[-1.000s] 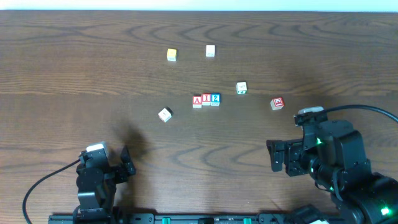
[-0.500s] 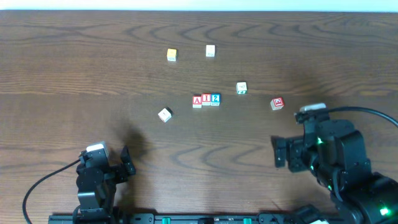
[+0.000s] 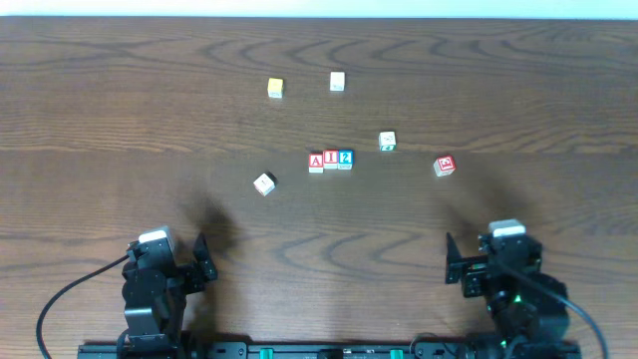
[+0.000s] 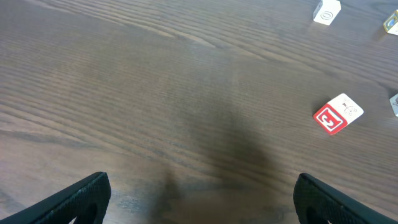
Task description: Spell out Ai2
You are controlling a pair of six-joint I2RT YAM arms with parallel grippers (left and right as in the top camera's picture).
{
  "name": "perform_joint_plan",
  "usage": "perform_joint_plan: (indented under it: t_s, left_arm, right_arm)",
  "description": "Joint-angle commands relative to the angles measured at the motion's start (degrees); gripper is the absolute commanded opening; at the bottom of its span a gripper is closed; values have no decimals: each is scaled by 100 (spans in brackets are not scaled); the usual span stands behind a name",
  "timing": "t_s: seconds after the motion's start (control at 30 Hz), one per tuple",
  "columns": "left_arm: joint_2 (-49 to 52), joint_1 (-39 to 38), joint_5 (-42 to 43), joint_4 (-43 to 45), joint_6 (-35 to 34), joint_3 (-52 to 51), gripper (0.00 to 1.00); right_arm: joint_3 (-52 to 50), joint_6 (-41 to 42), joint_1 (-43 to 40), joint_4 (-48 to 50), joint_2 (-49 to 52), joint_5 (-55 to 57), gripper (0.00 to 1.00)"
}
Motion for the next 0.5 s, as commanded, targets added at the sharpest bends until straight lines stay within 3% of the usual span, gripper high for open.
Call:
perform_joint_plan:
  t_s: [0.0, 0.47]
  left_arm:
    - [-33, 13, -50, -2, 76, -44, 95]
    - [-33, 13, -50, -2, 76, -44, 95]
  right_arm:
    - [-411, -103, -109, 48, -426, -275, 99]
    - [-962, -105, -83, -44, -503, -295, 99]
